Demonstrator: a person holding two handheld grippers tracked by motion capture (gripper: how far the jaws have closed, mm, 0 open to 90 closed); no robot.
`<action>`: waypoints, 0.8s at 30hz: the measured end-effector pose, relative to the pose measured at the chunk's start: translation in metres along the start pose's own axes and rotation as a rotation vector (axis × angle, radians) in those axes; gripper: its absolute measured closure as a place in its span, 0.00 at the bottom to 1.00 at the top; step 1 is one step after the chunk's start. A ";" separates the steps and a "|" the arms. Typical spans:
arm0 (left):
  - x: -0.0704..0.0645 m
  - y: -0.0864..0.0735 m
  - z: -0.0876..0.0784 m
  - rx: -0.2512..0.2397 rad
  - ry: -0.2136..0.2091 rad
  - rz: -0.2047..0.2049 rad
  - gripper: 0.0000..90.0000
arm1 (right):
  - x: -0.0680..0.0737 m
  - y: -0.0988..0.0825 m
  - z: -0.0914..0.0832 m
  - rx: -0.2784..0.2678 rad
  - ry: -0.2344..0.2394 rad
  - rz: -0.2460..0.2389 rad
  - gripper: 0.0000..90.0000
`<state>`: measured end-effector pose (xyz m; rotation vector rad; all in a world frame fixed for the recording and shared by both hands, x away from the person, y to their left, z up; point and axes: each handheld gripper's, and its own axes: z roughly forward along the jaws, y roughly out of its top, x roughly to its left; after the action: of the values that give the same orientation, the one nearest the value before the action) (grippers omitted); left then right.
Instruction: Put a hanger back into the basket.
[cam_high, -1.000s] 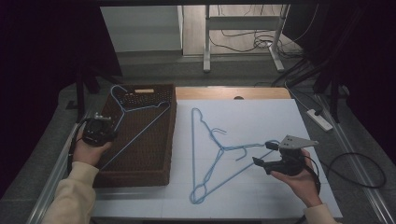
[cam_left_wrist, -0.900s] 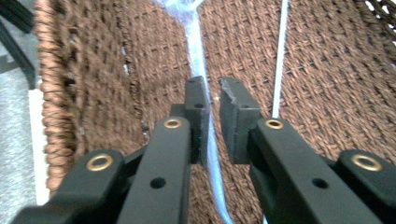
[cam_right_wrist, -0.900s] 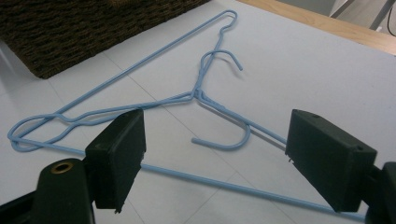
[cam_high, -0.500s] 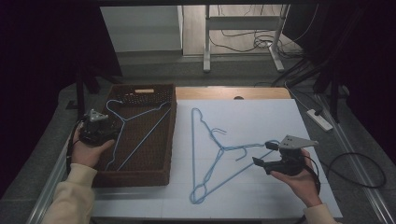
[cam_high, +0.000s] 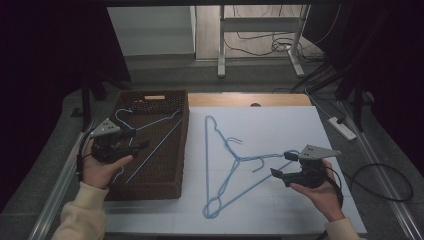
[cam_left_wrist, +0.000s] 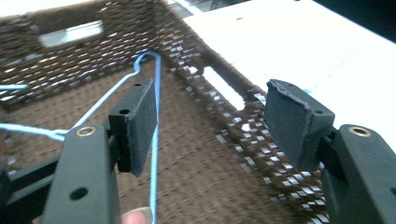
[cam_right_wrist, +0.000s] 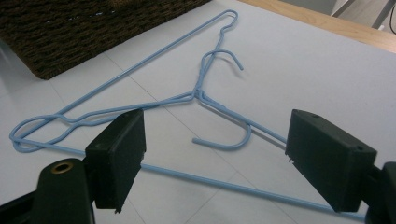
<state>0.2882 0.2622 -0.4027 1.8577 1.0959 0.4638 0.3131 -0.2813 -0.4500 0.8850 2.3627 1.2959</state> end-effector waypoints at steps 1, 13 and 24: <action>0.000 0.000 0.000 0.000 0.000 0.000 0.39 | 0.000 0.000 0.000 0.000 0.000 0.000 0.23; -0.025 -0.014 -0.003 -0.066 -0.065 0.024 0.36 | -0.001 0.000 -0.002 -0.008 -0.003 0.005 0.23; -0.038 -0.027 0.000 -0.077 -0.111 0.043 0.36 | -0.004 -0.003 -0.003 0.001 -0.013 0.035 0.23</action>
<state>0.2540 0.2362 -0.4211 1.8205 0.9528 0.4168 0.3132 -0.2869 -0.4507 0.9364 2.3483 1.2989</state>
